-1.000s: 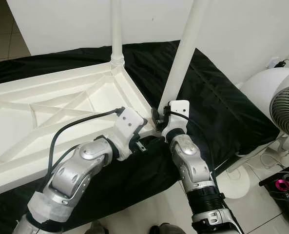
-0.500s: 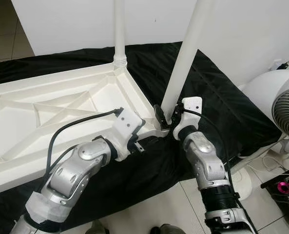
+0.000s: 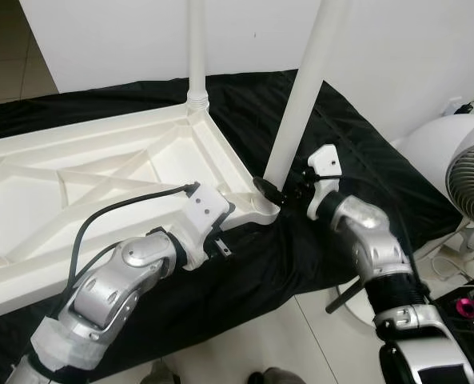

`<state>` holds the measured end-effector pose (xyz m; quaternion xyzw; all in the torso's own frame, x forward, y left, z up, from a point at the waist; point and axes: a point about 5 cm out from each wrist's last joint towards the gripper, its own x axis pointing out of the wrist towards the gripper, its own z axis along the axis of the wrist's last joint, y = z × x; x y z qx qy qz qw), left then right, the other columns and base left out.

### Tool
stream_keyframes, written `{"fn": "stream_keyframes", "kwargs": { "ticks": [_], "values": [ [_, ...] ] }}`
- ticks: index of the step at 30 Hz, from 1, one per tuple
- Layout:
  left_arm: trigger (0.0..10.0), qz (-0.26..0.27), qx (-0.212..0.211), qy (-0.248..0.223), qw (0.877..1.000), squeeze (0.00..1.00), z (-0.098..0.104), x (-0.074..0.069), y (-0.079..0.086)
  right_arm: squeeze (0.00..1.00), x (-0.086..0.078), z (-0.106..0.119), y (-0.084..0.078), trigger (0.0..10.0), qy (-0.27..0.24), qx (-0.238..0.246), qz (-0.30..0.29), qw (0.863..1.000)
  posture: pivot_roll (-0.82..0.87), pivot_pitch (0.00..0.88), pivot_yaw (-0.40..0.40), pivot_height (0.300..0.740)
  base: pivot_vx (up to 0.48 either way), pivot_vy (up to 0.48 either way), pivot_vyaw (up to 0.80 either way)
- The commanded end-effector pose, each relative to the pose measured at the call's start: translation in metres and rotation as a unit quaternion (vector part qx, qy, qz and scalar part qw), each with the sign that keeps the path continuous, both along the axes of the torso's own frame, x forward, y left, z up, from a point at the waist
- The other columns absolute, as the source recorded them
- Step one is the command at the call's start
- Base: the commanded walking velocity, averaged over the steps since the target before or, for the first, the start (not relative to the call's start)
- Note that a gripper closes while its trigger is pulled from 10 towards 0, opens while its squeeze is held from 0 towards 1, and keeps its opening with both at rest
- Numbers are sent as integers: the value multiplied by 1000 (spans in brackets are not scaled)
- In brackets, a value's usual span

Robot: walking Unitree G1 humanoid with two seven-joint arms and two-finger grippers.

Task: Building children table

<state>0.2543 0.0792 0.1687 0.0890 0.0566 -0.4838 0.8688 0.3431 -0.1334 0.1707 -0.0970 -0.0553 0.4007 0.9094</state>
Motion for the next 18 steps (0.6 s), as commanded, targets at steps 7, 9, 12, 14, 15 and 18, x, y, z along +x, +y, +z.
{"fn": "stream_keyframes", "kwargs": {
  "ticks": [7, 9, 12, 14, 15, 18],
  "values": [
    [10000, -90, 0, 19, 996, 0, 1, -12, -5, 0, 4, -9, -2, 10000, 33, -30, 60, 997, -67, 42, -15, 740, 0, 0, 0],
    [10000, -88, 0, 19, 996, 0, 1, -12, -5, 0, 7, -8, -6, 4314, 37, -35, 67, 996, -66, 42, -15, 740, 0, 0, 0],
    [10000, -87, -2, 18, 996, 0, 1, -12, -5, 0, 10, -7, -11, 0, 41, -34, 66, 996, -66, 41, -16, 740, 0, 0, 0],
    [10000, -86, -3, 18, 996, 0, 1, -12, -5, 0, 12, -7, -14, 0, 41, -35, 67, 996, -67, 40, -15, 740, 0, 0, 0],
    [10000, -86, -3, 18, 996, 0, 2, -12, -6, 0, 13, -7, -16, 0, 42, -36, 69, 996, -69, 41, -14, 740, 0, 0, 0],
    [10000, -86, -4, 18, 996, 0, 2, -12, -6, 0, 12, -10, -18, 0, 44, -36, 74, 996, -72, 41, -12, 740, 0, 0, 0]
  ]
}}
